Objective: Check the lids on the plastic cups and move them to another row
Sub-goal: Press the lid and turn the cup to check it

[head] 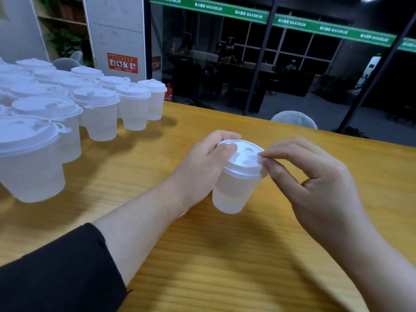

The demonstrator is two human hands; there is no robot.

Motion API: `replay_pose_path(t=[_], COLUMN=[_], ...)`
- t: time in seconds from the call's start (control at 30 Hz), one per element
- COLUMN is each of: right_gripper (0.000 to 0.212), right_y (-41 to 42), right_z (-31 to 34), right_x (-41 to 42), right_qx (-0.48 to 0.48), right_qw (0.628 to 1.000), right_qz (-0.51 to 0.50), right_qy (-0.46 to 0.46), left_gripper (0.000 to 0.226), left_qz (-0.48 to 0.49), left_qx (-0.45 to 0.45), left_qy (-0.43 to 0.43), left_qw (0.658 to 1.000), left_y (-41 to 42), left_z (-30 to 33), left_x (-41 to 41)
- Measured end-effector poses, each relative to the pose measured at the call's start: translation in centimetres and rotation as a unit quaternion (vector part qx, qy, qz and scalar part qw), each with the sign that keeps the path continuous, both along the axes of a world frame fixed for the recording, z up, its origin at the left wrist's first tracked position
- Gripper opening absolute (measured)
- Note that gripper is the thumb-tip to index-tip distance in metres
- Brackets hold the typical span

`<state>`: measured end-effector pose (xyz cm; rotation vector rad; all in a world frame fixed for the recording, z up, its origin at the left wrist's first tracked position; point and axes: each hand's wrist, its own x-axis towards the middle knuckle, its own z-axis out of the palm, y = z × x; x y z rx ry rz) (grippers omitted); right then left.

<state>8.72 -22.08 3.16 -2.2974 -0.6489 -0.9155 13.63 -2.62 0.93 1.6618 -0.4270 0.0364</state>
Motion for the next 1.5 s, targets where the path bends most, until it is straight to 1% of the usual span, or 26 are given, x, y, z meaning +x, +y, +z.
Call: replay_pose_path(t=[0.1, 0.2, 0.27, 0.6, 0.7, 0.73, 0.77, 0.83, 0.87, 0.93, 0.97, 1.03, 1.13, 1.2, 1.27, 1.33, 1.4, 1.47, 1.5], right_gripper=[0.014, 0.021, 0.024, 0.032, 0.035, 0.040, 0.048, 0.065, 0.077, 0.100, 0.103, 0.096, 0.083, 0.080, 0.078, 0.079, 0.084, 0.092, 0.093], right_y=[-0.3, -0.7, -0.8, -0.8, -0.2, 0.1, 0.5, 1.5, 2.0, 2.8, 3.1, 3.4, 3.1, 2.8, 2.6, 2.8, 3.2, 3.1, 3.0], right_z=[-0.1, 0.0, 0.1, 0.4, 0.4, 0.7, 1.0, 2.2, 2.9, 4.0, 4.2, 4.1, 3.5, 3.3, 3.1, 2.9, 2.9, 3.0, 3.2], right_x=[0.2, 0.2, 0.1, -0.6, -0.7, -0.7, -0.7, -0.5, -0.2, 0.3, 0.5, 0.9, 1.3, 1.3, 1.3, 1.3, 1.2, 0.8, 0.6], right_qx=[-0.030, -0.092, -0.105, -0.086, -0.030, -0.017, -0.016, -0.046, -0.075, -0.141, -0.170, -0.187, -0.134, -0.045, 0.069, 0.153, 0.173, 0.146, 0.131], right_qw=[0.999, 0.994, 0.993, 0.996, 0.999, 0.999, 0.999, 0.992, 0.982, 0.955, 0.944, 0.941, 0.954, 0.962, 0.967, 0.963, 0.962, 0.964, 0.963], right_qz=[-0.006, -0.032, -0.037, -0.037, -0.036, -0.037, -0.037, -0.021, -0.012, -0.005, -0.006, -0.008, -0.005, -0.002, -0.001, 0.002, 0.005, 0.011, 0.021], right_qy=[-0.014, -0.043, -0.041, -0.001, 0.003, 0.006, 0.023, 0.112, 0.171, 0.262, 0.283, 0.282, 0.269, 0.268, 0.245, 0.221, 0.210, 0.220, 0.236], left_gripper=[0.036, 0.035, 0.036, 0.039, 0.037, 0.043, 0.054, 0.070, 0.071, 0.062, 0.058, 0.054, 0.051, 0.049, 0.041, 0.043, 0.047, 0.038, 0.034], left_qz=[0.002, 0.004, 0.005, 0.013, 0.024, 0.031, 0.041, 0.074, 0.097, 0.141, 0.158, 0.171, 0.155, 0.133, 0.126, 0.085, 0.016, -0.018, -0.018], left_qx=[0.000, 0.001, 0.002, 0.002, -0.004, -0.009, -0.021, -0.065, -0.087, -0.109, -0.115, -0.118, -0.108, -0.107, -0.144, -0.213, -0.277, -0.307, -0.307], left_qy=[0.002, 0.001, 0.000, 0.000, -0.006, -0.008, -0.006, 0.018, 0.036, 0.077, 0.097, 0.129, 0.154, 0.173, 0.206, 0.253, 0.298, 0.328, 0.335], left_qw=[1.000, 1.000, 1.000, 1.000, 1.000, 0.999, 0.999, 0.995, 0.991, 0.981, 0.976, 0.970, 0.970, 0.970, 0.960, 0.940, 0.913, 0.893, 0.891], left_y=[0.0, 0.0, 0.0, -0.1, -0.1, -0.1, -0.2, -0.1, 0.0, 0.3, 0.4, 0.7, 0.5, 0.2, -0.2, -0.7, -1.4, -1.8, -1.8], left_z=[0.0, 0.0, 0.0, 0.3, 0.3, 0.3, 0.4, 0.7, 0.8, 1.0, 1.0, 0.8, 0.6, 0.5, 0.4, 0.3, 0.6, 1.0, 1.1], left_x=[0.0, 0.0, 0.0, -0.2, -0.2, -0.2, -0.3, -0.1, 0.0, 0.2, 0.3, 0.4, 0.4, 0.2, -0.2, -0.7, -1.5, -2.1, -2.1])
